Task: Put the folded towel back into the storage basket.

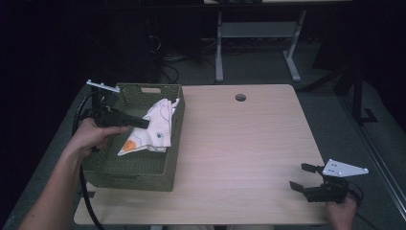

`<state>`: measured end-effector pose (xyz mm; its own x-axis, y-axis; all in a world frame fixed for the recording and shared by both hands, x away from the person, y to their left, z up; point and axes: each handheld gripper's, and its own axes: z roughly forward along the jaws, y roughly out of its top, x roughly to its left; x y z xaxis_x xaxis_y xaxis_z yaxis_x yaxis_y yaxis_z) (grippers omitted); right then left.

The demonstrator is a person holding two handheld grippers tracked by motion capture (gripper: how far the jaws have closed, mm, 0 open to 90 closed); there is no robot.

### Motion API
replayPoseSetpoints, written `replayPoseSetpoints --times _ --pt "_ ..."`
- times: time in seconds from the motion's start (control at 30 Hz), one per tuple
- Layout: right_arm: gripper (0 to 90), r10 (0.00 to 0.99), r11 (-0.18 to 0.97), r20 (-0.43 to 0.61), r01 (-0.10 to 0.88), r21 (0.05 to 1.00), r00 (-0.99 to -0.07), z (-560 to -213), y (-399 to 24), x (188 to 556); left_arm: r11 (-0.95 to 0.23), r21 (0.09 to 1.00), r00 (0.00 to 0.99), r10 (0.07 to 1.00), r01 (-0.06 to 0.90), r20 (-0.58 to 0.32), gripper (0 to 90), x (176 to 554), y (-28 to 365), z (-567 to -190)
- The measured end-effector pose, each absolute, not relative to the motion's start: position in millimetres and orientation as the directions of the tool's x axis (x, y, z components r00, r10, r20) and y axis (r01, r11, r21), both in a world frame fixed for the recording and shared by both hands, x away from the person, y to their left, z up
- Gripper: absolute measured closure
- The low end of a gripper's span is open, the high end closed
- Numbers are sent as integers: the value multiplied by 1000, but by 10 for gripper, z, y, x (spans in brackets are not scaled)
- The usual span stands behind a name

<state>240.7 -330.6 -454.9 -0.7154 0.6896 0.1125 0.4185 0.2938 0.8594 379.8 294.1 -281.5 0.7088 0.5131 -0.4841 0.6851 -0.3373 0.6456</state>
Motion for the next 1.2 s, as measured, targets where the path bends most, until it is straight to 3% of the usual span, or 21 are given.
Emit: replayPoseSetpoints --times 0.63,1.2 --pt "135 694 282 123 425 860 -709 -4561 -3315 2442 -359 601 677 572 714 -463 809 3940 3129 -3073" --pt "135 695 288 120 428 857 -709 -4567 -3315 2446 -504 501 700 614 703 -364 799 4071 3031 -3480"
